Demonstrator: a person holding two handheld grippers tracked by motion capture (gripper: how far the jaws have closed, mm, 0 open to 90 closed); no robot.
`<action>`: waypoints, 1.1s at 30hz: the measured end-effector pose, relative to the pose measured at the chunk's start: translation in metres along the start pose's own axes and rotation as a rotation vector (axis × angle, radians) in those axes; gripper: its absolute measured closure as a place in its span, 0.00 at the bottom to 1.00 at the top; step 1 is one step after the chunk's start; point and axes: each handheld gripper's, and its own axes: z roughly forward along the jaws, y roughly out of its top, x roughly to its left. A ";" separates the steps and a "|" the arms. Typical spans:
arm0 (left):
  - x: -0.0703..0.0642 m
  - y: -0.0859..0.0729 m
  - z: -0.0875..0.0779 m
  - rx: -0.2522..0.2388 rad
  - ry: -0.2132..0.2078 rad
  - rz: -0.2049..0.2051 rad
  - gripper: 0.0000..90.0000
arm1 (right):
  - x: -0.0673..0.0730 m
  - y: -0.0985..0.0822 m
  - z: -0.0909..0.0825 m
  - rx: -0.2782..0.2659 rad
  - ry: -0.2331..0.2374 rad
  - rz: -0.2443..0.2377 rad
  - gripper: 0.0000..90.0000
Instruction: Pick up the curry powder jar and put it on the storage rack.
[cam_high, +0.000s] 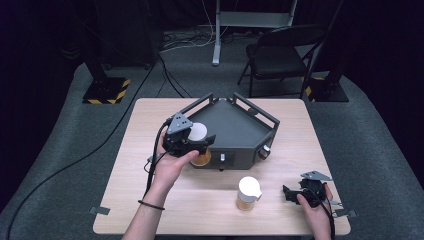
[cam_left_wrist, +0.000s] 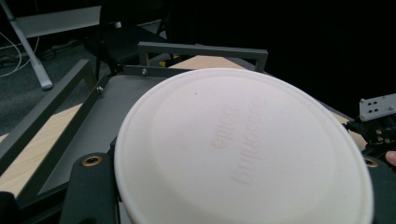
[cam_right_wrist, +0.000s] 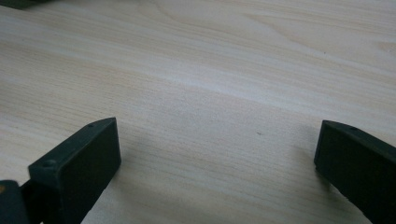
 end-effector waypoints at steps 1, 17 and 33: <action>0.001 0.002 0.001 0.000 0.004 0.001 0.38 | 0.000 0.000 0.000 0.000 0.000 0.000 0.00; 0.024 0.025 0.032 0.010 0.025 -0.021 0.38 | -0.001 0.000 0.000 0.000 0.003 -0.001 0.00; 0.032 0.029 0.068 0.045 0.061 -0.070 0.38 | -0.001 0.000 0.000 0.000 0.003 -0.002 0.00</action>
